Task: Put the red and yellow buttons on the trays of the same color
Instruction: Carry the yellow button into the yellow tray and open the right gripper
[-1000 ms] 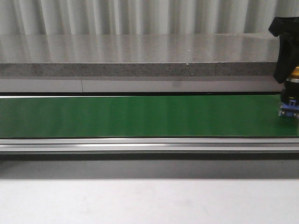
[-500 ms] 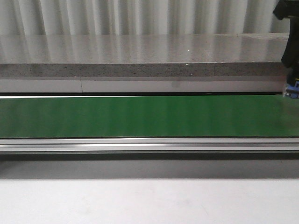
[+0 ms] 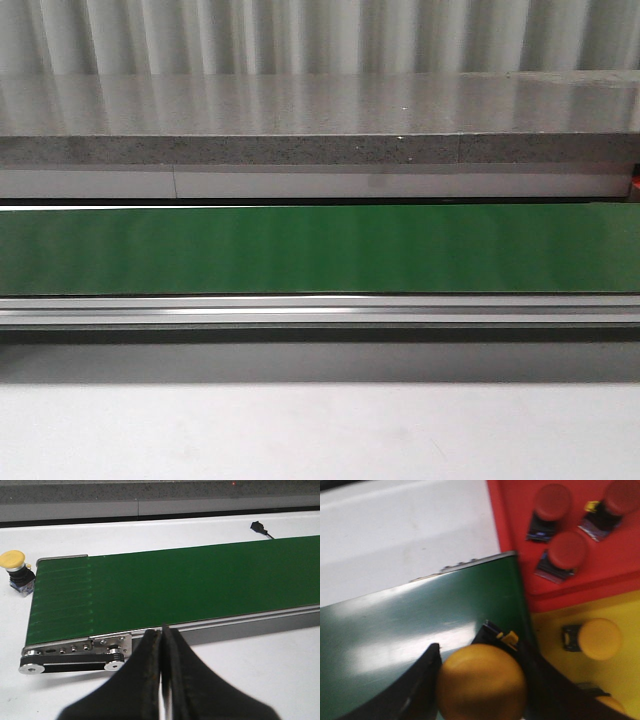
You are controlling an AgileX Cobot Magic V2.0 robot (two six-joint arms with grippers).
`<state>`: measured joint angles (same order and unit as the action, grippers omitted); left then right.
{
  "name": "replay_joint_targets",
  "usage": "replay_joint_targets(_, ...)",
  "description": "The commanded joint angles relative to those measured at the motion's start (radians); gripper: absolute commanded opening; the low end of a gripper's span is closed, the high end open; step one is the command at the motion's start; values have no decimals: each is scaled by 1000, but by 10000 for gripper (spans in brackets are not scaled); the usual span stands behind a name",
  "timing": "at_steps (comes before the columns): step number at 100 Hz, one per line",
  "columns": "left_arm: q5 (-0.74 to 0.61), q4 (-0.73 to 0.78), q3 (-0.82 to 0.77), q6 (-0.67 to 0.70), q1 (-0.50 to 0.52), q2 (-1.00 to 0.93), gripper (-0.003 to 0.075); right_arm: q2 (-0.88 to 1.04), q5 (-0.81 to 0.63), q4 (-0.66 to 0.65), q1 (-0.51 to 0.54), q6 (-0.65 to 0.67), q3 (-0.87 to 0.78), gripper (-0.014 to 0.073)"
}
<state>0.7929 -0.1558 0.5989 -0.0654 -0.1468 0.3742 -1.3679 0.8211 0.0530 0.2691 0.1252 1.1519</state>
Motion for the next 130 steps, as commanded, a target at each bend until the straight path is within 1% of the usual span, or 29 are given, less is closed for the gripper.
replay_joint_targets(1,-71,-13,24,-2,-7,6,-20,39,-36,-15,87,4,23,78)
replay_joint_targets(9,-71,-13,24,-2,-7,6,-20,39,-51,-15,156,16,20,78)
replay_joint_targets(19,-71,-13,24,-2,-7,6,-20,36,-102,-15,233,46,-1,78)
replay_joint_targets(35,-71,-13,24,-2,-7,6,-20,11,-173,-15,321,49,-46,78)
replay_joint_targets(50,-71,-13,24,-2,-7,6,-20,-36,-203,-15,386,101,-54,78)
replay_joint_targets(59,-71,-13,24,-2,-7,6,-20,-67,-234,-15,404,133,-54,78)
replay_joint_targets(77,-71,-13,24,-2,-7,6,-20,-149,-264,-7,406,134,-54,78)
replay_joint_targets(103,-71,-13,24,-2,-7,6,-20,-272,-382,47,406,134,-54,78)
replay_joint_targets(124,-71,-13,24,-2,-7,6,-20,-318,-393,75,405,134,-54,81)
replay_joint_targets(130,-71,-13,24,-2,-7,6,-20,-321,-394,75,405,134,-54,106)
